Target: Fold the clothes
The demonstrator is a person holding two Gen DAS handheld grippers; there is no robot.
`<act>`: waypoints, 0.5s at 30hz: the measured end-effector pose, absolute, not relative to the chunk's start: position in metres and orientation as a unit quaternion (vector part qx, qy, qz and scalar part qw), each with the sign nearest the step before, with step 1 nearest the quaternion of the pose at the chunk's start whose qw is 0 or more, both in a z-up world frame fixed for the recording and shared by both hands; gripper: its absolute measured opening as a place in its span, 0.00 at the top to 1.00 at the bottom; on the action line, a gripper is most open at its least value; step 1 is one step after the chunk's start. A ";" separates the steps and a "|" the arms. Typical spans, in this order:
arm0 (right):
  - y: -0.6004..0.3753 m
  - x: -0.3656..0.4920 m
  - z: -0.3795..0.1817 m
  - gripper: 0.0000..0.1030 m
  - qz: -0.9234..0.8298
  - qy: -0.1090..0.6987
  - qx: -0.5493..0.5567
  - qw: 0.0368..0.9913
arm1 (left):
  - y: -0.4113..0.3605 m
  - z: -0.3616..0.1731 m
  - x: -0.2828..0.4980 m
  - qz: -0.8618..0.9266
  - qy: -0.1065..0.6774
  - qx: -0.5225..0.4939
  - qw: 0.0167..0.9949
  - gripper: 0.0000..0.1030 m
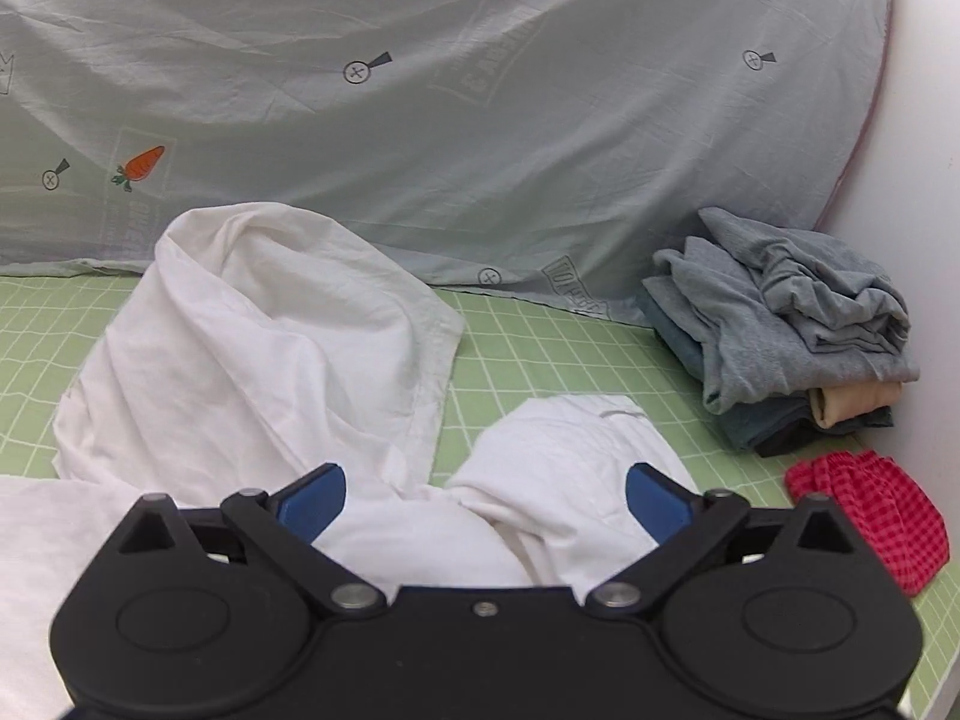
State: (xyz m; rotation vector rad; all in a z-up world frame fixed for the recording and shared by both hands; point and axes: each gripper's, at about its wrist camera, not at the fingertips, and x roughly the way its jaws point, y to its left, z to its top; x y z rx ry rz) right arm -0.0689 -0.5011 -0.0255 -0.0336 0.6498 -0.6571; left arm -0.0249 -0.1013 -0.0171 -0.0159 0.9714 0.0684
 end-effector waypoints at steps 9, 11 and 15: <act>-0.438 0.082 -0.048 0.02 -0.214 0.315 -0.054 0.923 | -0.074 -0.032 0.071 0.040 0.486 -0.046 0.872 0.22; -0.431 0.106 -0.054 0.02 -0.203 0.321 -0.060 0.923 | -0.075 -0.037 0.087 0.031 0.491 -0.035 0.870 0.22; -0.418 0.147 -0.079 0.04 -0.201 0.365 -0.080 0.906 | -0.080 -0.048 0.111 0.017 0.501 -0.018 0.865 0.22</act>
